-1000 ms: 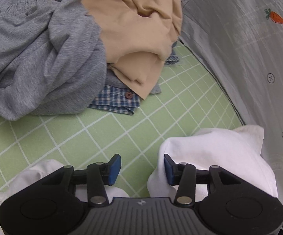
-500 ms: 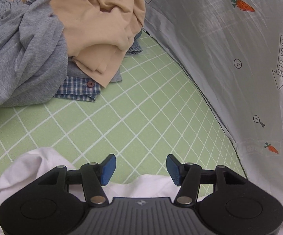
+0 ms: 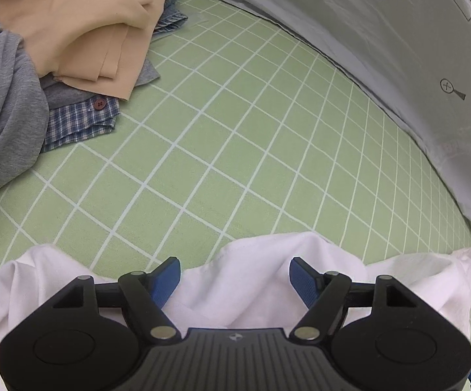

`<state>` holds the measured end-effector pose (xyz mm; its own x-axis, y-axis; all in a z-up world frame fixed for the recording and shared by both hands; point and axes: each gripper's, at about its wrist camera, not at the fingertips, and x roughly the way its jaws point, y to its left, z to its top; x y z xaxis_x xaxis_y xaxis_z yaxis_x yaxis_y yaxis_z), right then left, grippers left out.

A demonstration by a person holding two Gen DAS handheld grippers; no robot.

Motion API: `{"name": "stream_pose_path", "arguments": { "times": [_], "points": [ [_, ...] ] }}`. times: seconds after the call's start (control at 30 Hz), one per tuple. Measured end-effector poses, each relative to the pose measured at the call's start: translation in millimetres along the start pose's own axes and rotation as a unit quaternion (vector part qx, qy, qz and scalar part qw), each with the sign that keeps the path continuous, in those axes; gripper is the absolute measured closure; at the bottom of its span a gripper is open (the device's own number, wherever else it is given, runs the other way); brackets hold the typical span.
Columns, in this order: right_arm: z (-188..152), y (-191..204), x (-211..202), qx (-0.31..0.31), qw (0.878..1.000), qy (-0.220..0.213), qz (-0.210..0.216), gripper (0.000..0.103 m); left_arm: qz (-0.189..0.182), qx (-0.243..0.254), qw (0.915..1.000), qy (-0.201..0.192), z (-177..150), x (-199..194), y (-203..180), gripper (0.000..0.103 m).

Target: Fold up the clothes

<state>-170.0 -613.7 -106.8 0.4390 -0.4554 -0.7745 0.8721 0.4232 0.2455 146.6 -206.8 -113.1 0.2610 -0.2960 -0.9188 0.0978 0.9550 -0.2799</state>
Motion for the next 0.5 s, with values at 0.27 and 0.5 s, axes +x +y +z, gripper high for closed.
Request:
{"name": "stream_pose_path", "arguments": {
  "times": [0.27, 0.5],
  "points": [
    [-2.3, -4.3, 30.2, 0.041, 0.998, 0.048, 0.009, 0.048, -0.007, 0.006, 0.9999, 0.014, 2.9, 8.1, -1.8, 0.083],
    [5.6, 13.7, 28.2, -0.017, 1.000, 0.016, -0.006, 0.096, 0.000, 0.044, 0.9990, -0.010, -4.9, -2.6, -14.9, 0.100]
  ]
}}
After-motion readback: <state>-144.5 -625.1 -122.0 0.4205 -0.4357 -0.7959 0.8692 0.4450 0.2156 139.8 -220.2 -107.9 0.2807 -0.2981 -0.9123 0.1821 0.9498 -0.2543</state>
